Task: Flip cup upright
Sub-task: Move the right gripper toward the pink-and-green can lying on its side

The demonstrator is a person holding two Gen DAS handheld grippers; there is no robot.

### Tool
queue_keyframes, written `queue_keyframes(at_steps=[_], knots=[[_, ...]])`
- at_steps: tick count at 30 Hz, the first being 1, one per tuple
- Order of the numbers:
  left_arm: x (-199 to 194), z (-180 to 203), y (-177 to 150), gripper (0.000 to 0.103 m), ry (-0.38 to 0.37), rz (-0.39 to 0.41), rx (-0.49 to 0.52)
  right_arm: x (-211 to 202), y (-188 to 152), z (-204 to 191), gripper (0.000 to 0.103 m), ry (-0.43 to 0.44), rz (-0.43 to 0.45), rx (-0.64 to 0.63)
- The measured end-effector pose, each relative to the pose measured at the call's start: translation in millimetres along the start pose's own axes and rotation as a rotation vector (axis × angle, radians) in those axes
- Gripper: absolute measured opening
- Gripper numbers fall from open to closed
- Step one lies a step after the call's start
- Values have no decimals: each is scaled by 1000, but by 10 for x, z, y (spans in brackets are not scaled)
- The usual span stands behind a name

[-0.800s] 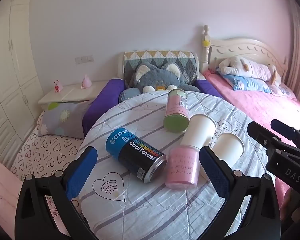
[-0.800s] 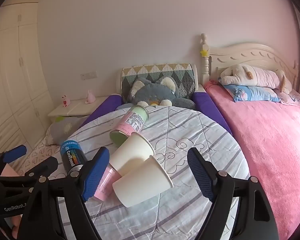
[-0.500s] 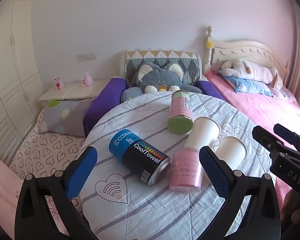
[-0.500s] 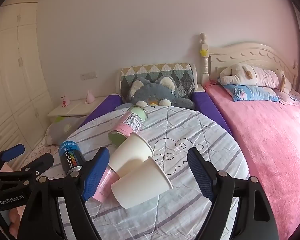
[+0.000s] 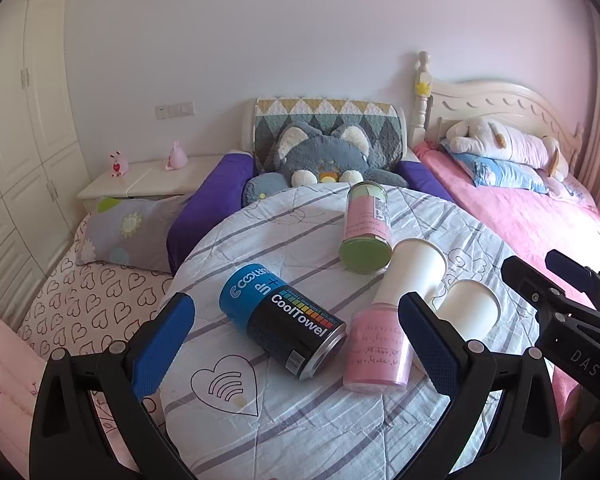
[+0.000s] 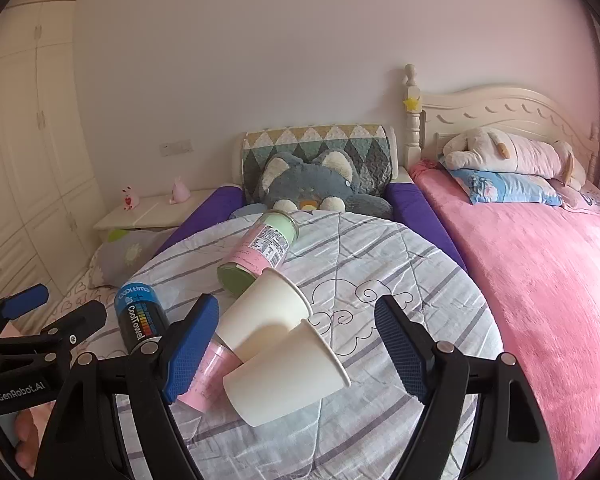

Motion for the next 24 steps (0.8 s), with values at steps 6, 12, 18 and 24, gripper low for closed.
queue_keyframes(at_steps=[6, 12, 18, 24], knots=[[24, 11, -15, 103, 1, -4, -1, 69, 30, -25, 82, 6, -6, -9], [156, 22, 9, 103, 7, -22, -6, 158, 42, -43, 82, 12, -17, -11], [274, 14, 66, 103, 11, -33, -7, 252, 55, -77, 82, 19, -29, -16], [409, -6, 143, 103, 14, -46, -9, 403, 133, -70, 82, 33, -50, -10]])
Point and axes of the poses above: each gripper's, at about its wrist camera, not at the fingertips, and x roughly the way its jaws point, z to its right, y to its top, the point moved 9 cm from there along x, roughly the way its jaws point, and after that the axes turned 15 degrees about -x, right-handed, at the moved point
